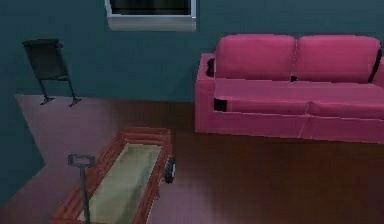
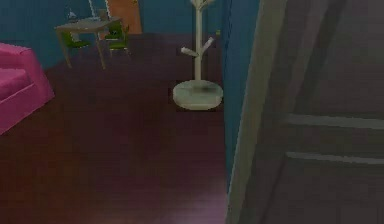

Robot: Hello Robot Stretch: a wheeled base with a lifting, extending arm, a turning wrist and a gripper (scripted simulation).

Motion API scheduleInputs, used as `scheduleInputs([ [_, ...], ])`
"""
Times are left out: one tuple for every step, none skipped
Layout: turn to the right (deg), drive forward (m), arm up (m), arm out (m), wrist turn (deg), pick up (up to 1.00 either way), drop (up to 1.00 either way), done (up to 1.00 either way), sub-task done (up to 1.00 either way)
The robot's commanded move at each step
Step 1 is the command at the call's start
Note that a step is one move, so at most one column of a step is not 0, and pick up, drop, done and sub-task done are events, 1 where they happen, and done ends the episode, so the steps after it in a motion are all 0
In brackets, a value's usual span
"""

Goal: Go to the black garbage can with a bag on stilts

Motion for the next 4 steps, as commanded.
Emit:
scheduleInputs([
  [-45.0,0.0,0.0,0.0,0.0,0.0,0.0,0.0,0.0],
  [-15.0,0.0,0.0,0.0,0.0,0.0,0.0,0.0,0.0],
  [0.0,1.0,0.0,0.0,0.0,0.0,0.0,0.0,0.0],
  [-3.0,0.0,0.0,0.0,0.0,0.0,0.0,0.0,0.0],
])
